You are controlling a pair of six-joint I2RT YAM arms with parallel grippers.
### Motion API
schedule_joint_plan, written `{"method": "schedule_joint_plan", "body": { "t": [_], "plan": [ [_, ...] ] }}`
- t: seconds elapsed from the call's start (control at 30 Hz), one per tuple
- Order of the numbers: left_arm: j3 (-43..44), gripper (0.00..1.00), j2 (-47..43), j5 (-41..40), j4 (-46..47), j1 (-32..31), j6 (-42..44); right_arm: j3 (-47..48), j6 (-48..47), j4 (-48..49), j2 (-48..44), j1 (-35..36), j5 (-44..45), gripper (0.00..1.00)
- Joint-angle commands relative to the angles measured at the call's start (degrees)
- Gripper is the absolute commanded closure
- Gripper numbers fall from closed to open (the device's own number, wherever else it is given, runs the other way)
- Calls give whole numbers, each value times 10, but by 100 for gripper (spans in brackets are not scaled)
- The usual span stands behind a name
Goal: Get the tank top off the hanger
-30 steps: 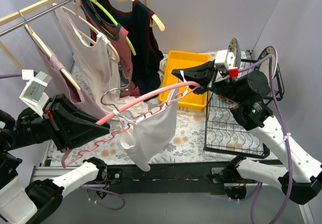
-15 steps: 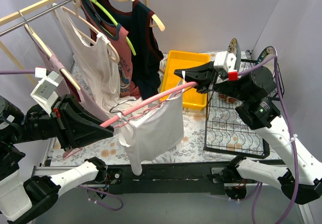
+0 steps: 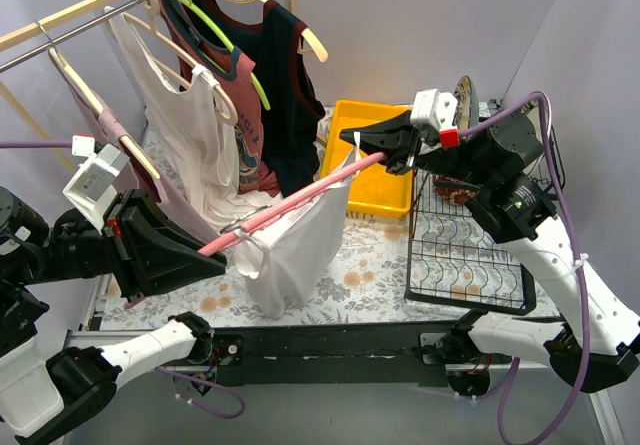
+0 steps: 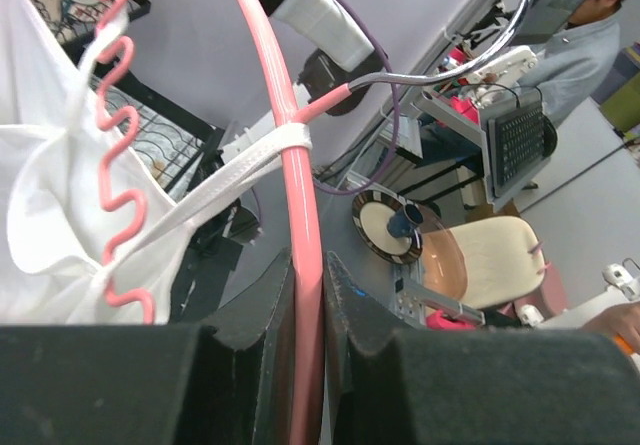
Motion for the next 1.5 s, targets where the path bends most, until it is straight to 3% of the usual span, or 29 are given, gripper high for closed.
{"method": "schedule_joint_plan", "body": {
  "t": [0.0,0.23,0.4,0.6,0.8,0.9,1.03,1.23,1.47],
  "plan": [
    [44,100,40,-97,-34,0,12,-2,-3,16,-42,6,-24,99],
    [80,100,64,-121,-63,-5,15,-47,-26,20,-78,6,6,99],
    [121,100,77,-143,-86,-25,12,-36,-61,-28,-84,6,57,99],
    [109,100,57,-150,-59,-81,2,-5,-101,-99,-76,3,45,99],
    [96,100,35,-214,-46,-145,-26,12,-85,-102,-79,-1,20,99],
    [44,100,19,-206,-17,-157,-33,34,-74,-100,-57,-1,-4,99],
    [36,100,32,-206,-36,-158,-23,76,-72,-109,-33,0,-29,99],
    [5,100,23,-142,14,-157,-18,130,-91,-150,22,0,-28,99],
    [-14,100,18,-129,33,-157,-12,138,-98,-173,56,0,-40,99]
  ]
}}
